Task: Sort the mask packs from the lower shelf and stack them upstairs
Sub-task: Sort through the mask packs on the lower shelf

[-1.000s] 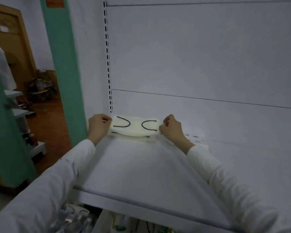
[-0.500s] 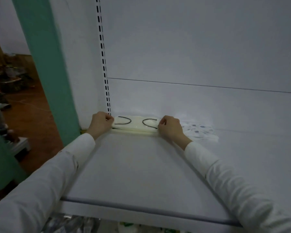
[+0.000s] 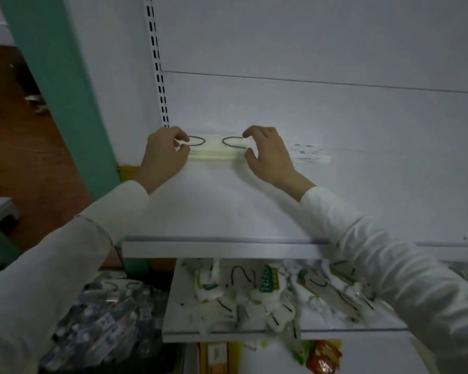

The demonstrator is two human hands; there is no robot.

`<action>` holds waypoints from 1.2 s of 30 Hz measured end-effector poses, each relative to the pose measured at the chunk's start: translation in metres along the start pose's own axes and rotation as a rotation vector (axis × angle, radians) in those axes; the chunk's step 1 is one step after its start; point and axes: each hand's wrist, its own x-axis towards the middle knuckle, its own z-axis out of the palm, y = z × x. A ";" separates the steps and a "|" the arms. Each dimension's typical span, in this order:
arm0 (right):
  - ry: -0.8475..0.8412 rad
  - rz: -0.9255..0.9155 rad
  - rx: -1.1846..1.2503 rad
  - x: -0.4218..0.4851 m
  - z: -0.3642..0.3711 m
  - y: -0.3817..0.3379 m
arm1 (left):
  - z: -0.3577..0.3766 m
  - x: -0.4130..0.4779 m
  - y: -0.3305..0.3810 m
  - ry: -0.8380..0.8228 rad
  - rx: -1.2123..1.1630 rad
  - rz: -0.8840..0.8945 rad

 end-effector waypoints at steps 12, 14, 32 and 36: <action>-0.103 -0.347 0.172 -0.192 -0.076 -0.051 | -0.033 -0.181 0.079 -0.165 -0.491 0.054; -0.246 -0.401 0.143 -0.226 -0.065 -0.036 | -0.017 -0.205 0.076 -0.270 -0.518 0.026; -0.747 0.529 0.105 -0.290 0.179 0.071 | 0.152 -0.363 -0.080 -0.527 -0.197 -0.649; -0.651 0.625 0.023 -0.253 0.221 0.060 | 0.164 -0.352 -0.107 -0.558 -0.193 -0.660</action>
